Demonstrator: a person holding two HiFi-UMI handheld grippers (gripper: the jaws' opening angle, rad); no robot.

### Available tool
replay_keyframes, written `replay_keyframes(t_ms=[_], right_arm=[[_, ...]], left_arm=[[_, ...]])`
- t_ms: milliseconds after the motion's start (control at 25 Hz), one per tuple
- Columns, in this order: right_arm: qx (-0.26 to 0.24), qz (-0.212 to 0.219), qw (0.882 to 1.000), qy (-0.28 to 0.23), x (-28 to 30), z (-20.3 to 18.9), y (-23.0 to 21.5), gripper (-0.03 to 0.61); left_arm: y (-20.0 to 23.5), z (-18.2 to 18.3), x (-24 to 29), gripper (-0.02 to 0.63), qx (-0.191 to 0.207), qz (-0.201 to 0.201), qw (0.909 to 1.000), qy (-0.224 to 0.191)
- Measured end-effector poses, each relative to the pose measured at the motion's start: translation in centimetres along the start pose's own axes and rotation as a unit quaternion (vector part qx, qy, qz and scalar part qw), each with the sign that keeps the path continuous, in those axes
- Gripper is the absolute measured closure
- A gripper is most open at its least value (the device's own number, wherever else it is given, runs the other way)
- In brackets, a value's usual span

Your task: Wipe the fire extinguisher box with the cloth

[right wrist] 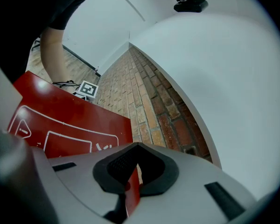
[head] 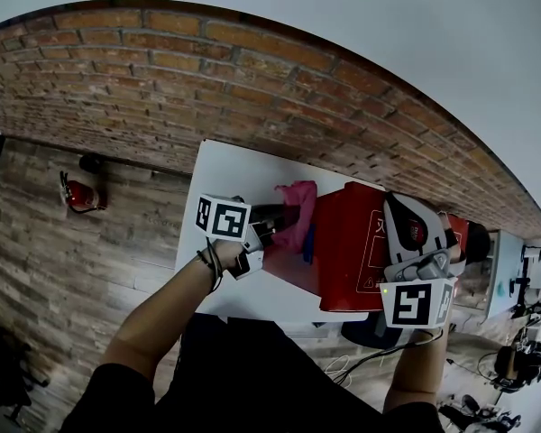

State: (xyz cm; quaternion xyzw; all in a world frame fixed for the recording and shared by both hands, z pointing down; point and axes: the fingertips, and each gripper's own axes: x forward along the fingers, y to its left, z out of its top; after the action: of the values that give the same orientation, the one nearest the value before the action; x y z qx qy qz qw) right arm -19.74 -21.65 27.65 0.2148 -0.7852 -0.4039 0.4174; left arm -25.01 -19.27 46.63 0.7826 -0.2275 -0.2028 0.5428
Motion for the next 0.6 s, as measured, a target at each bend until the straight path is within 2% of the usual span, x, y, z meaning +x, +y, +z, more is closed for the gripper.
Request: replay_keyframes(t_ms=[600], right_arm=[[-0.001,0.0,1.0,-0.001,0.1,0.0,-0.1,0.56]], left_arm=[[2.0,-0.7,-0.2,0.545,0.013,0.01,0.9998,-0.015]])
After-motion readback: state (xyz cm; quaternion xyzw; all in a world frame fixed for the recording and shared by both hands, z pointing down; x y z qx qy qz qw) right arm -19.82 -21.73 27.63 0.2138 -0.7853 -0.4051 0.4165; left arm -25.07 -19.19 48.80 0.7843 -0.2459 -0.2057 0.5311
